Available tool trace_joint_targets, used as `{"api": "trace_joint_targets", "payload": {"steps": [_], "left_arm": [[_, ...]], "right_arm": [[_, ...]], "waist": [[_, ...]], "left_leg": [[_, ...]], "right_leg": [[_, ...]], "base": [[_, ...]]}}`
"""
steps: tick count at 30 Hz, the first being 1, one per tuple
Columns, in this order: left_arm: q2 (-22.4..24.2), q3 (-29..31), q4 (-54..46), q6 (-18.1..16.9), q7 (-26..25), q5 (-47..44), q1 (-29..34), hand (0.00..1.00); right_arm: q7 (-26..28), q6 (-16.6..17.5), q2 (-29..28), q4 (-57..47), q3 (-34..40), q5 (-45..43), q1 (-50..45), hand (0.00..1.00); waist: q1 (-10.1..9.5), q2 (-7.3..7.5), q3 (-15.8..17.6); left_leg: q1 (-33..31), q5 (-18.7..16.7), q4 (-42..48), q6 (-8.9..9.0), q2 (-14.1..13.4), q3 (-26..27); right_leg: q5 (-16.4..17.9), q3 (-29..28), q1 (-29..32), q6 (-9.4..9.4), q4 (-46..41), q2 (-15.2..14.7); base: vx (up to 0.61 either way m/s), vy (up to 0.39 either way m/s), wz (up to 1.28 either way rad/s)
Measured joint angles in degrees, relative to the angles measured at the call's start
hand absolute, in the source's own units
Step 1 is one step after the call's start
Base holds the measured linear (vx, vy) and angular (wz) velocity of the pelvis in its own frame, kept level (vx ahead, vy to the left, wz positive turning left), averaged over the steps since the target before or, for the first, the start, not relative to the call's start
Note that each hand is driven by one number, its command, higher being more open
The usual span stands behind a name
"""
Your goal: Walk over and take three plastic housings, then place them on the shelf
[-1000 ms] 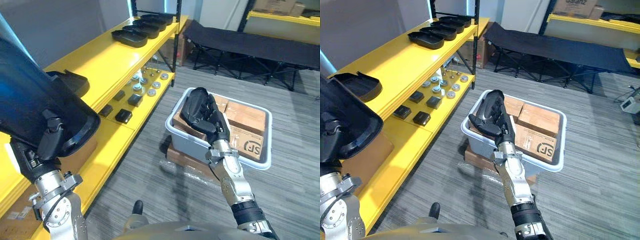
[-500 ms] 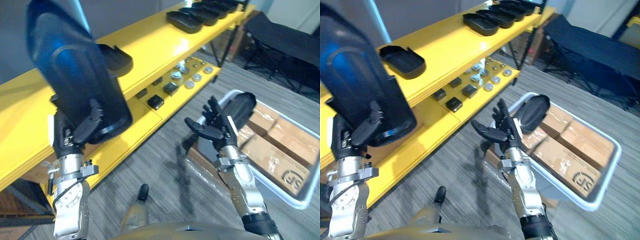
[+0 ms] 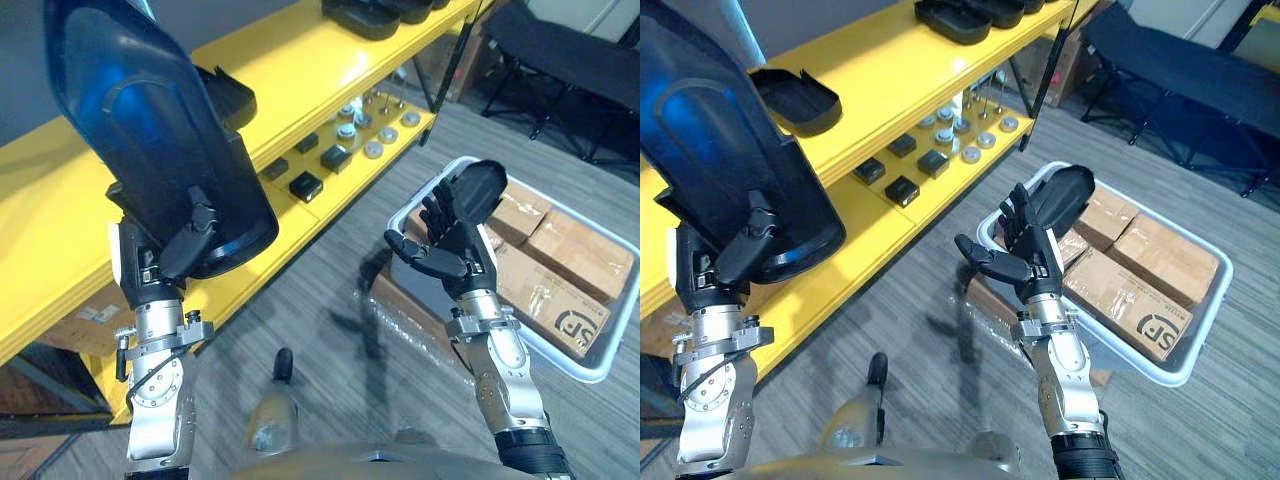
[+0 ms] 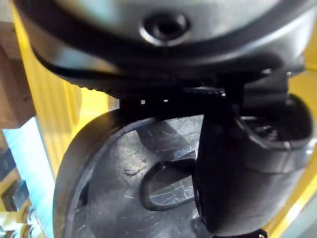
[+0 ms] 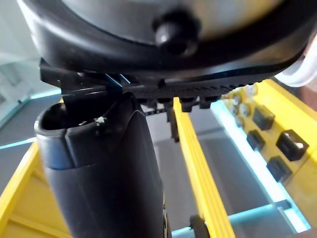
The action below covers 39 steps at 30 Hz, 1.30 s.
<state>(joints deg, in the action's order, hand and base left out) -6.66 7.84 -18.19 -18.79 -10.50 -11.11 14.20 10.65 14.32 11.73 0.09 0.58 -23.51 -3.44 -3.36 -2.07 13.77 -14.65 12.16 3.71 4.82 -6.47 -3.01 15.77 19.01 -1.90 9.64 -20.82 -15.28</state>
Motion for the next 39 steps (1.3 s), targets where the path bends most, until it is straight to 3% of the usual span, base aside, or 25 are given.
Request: {"api": "trace_joint_targets", "payload": {"steps": [2,3,4,5,8,9,10,11,12,13,15,17,18,20,21,22,23,24,25,26,27,31,34,37,39], "left_arm": [[0.61,0.14,0.0,-0.03,-0.96,0.01,0.74,0.0],[1.36,0.6,-0.06,-0.07,-1.26,0.03,1.63,0.0],[1.94,0.77,-0.07,-0.11,-1.2,0.03,2.74,0.0],[2.24,1.28,-0.46,-0.11,-0.43,-0.03,3.84,0.0],[2.24,2.75,-2.32,-0.11,1.69,-0.13,4.4,0.0],[2.22,3.05,-3.32,-0.12,2.46,-0.2,4.37,0.0],[2.31,3.68,-4.14,-0.17,3.14,-0.25,4.2,0.0],[2.11,4.32,-4.46,-0.15,3.21,-0.23,4.04,0.0],[1.63,4.78,-4.7,-0.14,2.91,0.06,3.92,0.0],[0.99,5.19,-4.86,-0.14,2.36,0.05,3.59,0.0],[0.81,5.64,-4.87,-0.1,0.61,0.01,2.77,0.0],[1.04,5.38,-4.58,-0.06,-1.99,0.1,0.67,0.0],[1.03,5.32,-4.3,-0.06,-2.6,0.13,-0.31,0.0],[0.83,5.39,-1.72,-0.98,-4.33,0.07,-4.05,0.0],[0.38,5.56,0.51,-1.71,-5.31,0.01,-6.32,0.0],[-0.27,5.52,2.48,-1.79,-6.2,0.01,-8.37,0.0],[-0.56,5.49,3.26,-1.76,-6.5,0.01,-8.9,0.0],[-1.54,5.39,4.05,-1.71,-6.67,0.02,-9.38,0.0],[-1.73,5.28,4.74,-2.13,-6.61,0.16,-9.19,0.0],[-0.75,4.94,4.79,-1.97,-6.59,0.12,-8.52,0.0],[1.02,4.1,4.73,-1.61,-5.63,0.04,-6.5,0.0],[2.33,3.85,4.64,-1.01,-3.0,-0.26,-6.45,0.0],[2.33,3.74,4.08,-1.06,-3.13,-0.24,-6.2,0.0],[2.38,3.75,0.57,-1.08,-4.41,0.01,-2.92,0.0],[2.4,3.54,-0.38,-1.14,-4.46,0.2,-2.2,0.0]], "right_arm": [[-0.04,0.73,-0.2,0.01,0.0,0.0,-0.01,1.0],[-0.07,1.41,-0.7,0.01,0.12,0.01,0.01,1.0],[-0.2,1.8,-1.37,-0.02,0.15,0.0,-0.25,1.0],[-0.38,1.96,-2.19,-0.1,0.21,-0.12,-0.51,1.0],[-0.5,1.95,-4.52,-2.43,0.82,-0.42,-1.28,1.0],[-0.55,2.03,-5.11,-4.17,0.94,-0.33,-2.43,1.0],[-0.66,2.39,-5.49,-5.58,0.78,0.16,-3.6,1.0],[-0.63,2.46,-5.42,-5.61,-0.37,0.31,-3.65,1.0],[-0.61,2.49,-5.48,-5.6,-0.96,0.65,-3.51,1.0],[-0.54,2.5,-5.51,-5.58,-1.33,0.68,-2.76,1.0],[-1.15,3.93,-5.35,-5.58,-1.27,0.78,-0.66,1.0],[-1.77,7.54,-4.54,-7.2,0.38,0.64,1.76,1.0],[-2.23,8.2,-3.84,-8.66,0.94,0.69,2.17,1.0],[-3.43,10.77,-0.82,-13.22,2.49,0.74,3.59,1.0],[-3.9,11.84,0.6,-15.17,3.31,0.73,5.32,1.0],[-4.57,12.7,1.62,-16.49,4.1,0.78,7.03,1.0],[-5.11,12.79,1.76,-16.88,4.39,0.88,7.77,1.0],[-5.92,12.82,1.67,-17.21,4.4,0.77,8.66,1.0],[-6.24,12.92,1.92,-16.71,4.59,0.57,9.49,1.0],[-6.31,12.7,2.38,-16.26,4.64,0.57,9.9,1.0],[-6.5,11.95,3.94,-16.19,5.67,0.53,9.91,1.0],[-6.23,9.62,4.21,-16.19,8.77,0.08,9.22,1.0],[-5.0,7.96,3.77,-16.0,8.68,0.06,7.43,1.0],[-2.02,7.73,2.42,-16.22,7.88,-0.77,4.17,1.0],[-1.05,6.98,1.55,-16.07,7.96,-2.29,1.98,1.0]], "waist": [[-0.38,0.18,1.54],[-0.5,1.12,2.53],[-0.56,0.67,2.66],[-0.55,1.37,2.89],[-1.58,3.07,3.01],[-1.99,3.52,2.96],[-2.17,4.25,2.47],[-1.85,4.41,1.78],[-1.51,4.55,1.17],[-1.52,4.65,1.12],[-1.31,4.24,1.14],[-0.51,2.36,0.01],[0.18,1.7,-0.38],[1.71,-0.56,-1.83],[2.41,-1.26,-2.31],[3.16,-0.97,-2.53],[3.52,-0.43,-2.83],[3.62,2.16,-4.06],[3.16,3.82,-4.86],[2.64,2.42,-5.11],[2.56,0.06,-6.18],[2.32,-0.53,-6.36],[1.19,-0.63,-6.46],[1.28,-0.35,-6.84],[1.98,-0.44,-6.76]], "left_leg": [[-0.88,-2.53,3.61,-0.36,-0.03,1.8],[-2.6,-6.01,10.61,-1.2,-0.07,3.81],[-3.99,-11.26,19.51,-1.65,-0.08,5.72],[-4.62,-15.36,23.88,-0.95,-0.05,6.04],[-5.79,-20.28,29.53,-2.29,1.12,7.23],[-6.05,-22.26,31.06,-3.12,1.83,7.61],[-6.11,-24.69,32.32,-3.38,2.86,7.94],[-5.83,-25.32,32.13,-4.77,3.81,7.55],[-5.22,-25.22,31.16,-5.1,3.92,7.29],[-3.65,-25.24,29.5,-5.55,4.31,6.45],[1.1,-24.8,24.6,-6.01,4.89,5.09],[7.81,-23.74,17.37,-5.77,4.83,2.66],[8.83,-23.54,16.15,-5.64,4.74,1.7],[10.55,-23.36,14.42,-5.52,4.11,-1.21],[11.44,-23.33,13.9,-5.45,3.71,-3.35],[12.4,-23.62,13.97,-4.38,3.37,-5.34],[12.96,-24.09,14.06,-3.07,3.29,-6.12],[14.18,-26.06,13.97,-0.06,3.81,-7.62],[15.14,-28.69,14.57,1.89,3.34,-9.01],[14.87,-28.85,14.98,2.15,1.5,-9.35],[13.96,-28.3,14.5,2.32,-3.06,-7.73],[15.26,-22.9,8.38,3.75,-5.91,-0.25],[16.97,-21.87,5.95,4.64,-5.76,-0.44],[15.85,-22.75,6.84,3.22,-4.92,-1.01],[12.87,-22.96,9.23,1.08,-4.79,-0.94]], "right_leg": [[1.23,0.02,-0.08,-0.28,-1.36,-1.03],[1.95,-0.54,-0.37,-0.13,-2.22,-2.57],[2.88,-0.94,-1.78,0.59,-2.92,-2.76],[3.91,-0.94,-3.33,1.03,-3.21,-3.41],[4.38,-1.01,-5.72,0.07,-0.31,-4.66],[4.12,-0.98,-7.37,-1.35,1.24,-4.86],[2.62,-1.37,-6.94,-5.12,-1.25,-5.87],[-1.47,-2.31,-4.43,-6.11,-6.21,-6.78],[-4.47,-3.49,-2.86,-5.83,-9.22,-6.86],[-4.43,-4.93,-1.7,-5.13,-12.0,-6.03],[-0.1,-5.98,0.44,-5.14,-15.36,-2.02],[3.21,-5.34,4.54,-8.77,-14.29,4.2],[3.6,-5.55,6.07,-9.44,-13.48,5.36],[3.33,-10.01,12.01,-9.33,-10.71,7.89],[2.25,-14.23,15.4,-7.86,-8.5,8.57],[-1.06,-17.98,17.06,-6.61,-3.89,8.65],[-4.47,-19.15,16.85,-6.67,0.11,8.46],[-16.94,-20.2,16.09,-7.18,6.85,6.81],[-19.38,-18.91,14.84,-2.57,6.57,5.85],[-19.48,-17.8,14.0,-3.15,7.08,7.49],[-19.51,-12.59,10.73,-4.97,11.79,10.24],[-19.62,-6.48,7.28,-6.12,14.5,10.32],[-19.57,-5.61,5.24,-6.18,15.45,10.31],[-19.7,-4.91,3.65,-5.8,18.09,9.89],[-19.75,-3.22,3.68,-5.78,18.17,8.82]], "base": [[-0.03,0.03,-0.03],[0.01,0.082,-0.14],[0.05,0.104,-0.14],[0.07,0.097,-0.1],[0.18,0.182,-0.01],[0.31,0.22,0.13],[0.33,0.265,0.29],[0.42,0.32,0.35],[0.34,0.245,0.37],[0.37,0.141,0.31],[0.38,0.057,0.26],[0.36,0.024,0.44],[0.4,-0.027,0.8],[0.33,-0.078,0.89],[0.33,-0.182,1.01],[0.33,-0.236,1.05],[0.35,-0.336,1.09],[0.36,-0.44,1.04],[0.34,-0.445,0.86],[0.32,-0.47,0.98],[0.24,-0.362,0.79],[0.11,-0.205,0.84],[0.02,-0.044,0.33],[-0.05,0.026,0.23],[-0.06,0.079,0.57]]}}
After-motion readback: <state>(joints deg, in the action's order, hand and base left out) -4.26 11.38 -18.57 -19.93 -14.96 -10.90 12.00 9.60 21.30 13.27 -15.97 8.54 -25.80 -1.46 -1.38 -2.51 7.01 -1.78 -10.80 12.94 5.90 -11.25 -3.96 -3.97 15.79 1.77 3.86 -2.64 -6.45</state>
